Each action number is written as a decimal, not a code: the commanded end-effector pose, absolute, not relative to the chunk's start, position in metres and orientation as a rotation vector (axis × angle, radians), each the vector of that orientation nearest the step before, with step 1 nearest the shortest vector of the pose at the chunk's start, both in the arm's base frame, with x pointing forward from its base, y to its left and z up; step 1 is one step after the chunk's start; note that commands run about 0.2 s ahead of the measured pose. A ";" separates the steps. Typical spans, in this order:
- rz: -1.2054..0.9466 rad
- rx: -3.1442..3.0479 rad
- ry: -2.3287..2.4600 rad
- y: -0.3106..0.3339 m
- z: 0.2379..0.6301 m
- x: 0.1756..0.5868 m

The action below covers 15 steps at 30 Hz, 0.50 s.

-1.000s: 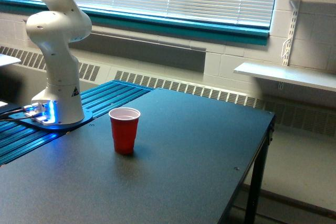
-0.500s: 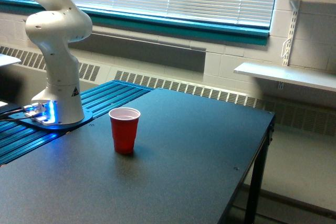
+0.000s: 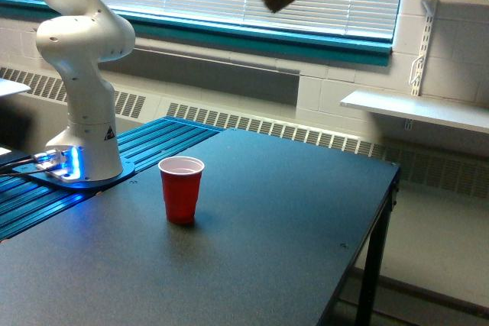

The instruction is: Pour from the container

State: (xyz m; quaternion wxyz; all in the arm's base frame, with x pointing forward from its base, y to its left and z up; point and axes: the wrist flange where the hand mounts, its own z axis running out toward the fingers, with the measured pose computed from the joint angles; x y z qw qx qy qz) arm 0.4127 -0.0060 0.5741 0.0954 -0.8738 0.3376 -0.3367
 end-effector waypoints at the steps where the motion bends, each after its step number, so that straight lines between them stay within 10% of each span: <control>1: -0.984 -2.624 1.038 -0.022 0.565 0.396; 15: -0.891 -2.686 1.097 -0.035 0.535 0.361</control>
